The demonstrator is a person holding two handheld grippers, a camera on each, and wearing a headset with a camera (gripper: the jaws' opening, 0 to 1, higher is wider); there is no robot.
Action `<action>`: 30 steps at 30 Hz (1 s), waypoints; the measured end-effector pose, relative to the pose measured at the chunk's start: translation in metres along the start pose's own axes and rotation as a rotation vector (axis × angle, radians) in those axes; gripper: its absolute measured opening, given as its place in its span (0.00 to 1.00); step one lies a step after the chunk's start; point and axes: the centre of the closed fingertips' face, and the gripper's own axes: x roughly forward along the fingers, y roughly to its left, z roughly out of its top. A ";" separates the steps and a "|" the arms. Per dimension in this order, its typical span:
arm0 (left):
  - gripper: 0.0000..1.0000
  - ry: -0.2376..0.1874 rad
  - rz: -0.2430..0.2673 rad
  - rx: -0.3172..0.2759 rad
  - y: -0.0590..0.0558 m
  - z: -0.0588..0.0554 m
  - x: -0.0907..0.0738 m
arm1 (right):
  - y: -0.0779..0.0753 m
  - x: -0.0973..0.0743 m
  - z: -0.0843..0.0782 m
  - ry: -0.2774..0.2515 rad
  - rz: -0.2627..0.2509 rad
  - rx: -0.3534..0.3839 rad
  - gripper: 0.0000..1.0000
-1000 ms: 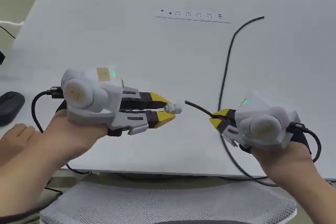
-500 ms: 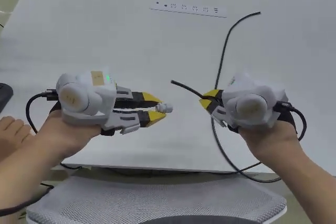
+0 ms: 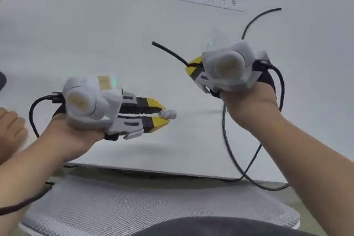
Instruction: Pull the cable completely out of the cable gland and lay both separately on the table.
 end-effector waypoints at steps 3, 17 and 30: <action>0.16 0.008 -0.003 -0.004 0.001 -0.007 0.001 | 0.008 0.016 0.017 -0.012 0.029 -0.038 0.00; 0.16 0.009 0.002 -0.042 0.009 -0.035 0.004 | 0.054 0.060 0.053 -0.013 0.156 -0.185 0.00; 0.16 0.026 0.012 -0.069 0.023 -0.062 0.008 | 0.093 0.097 0.033 0.078 0.316 -0.238 0.00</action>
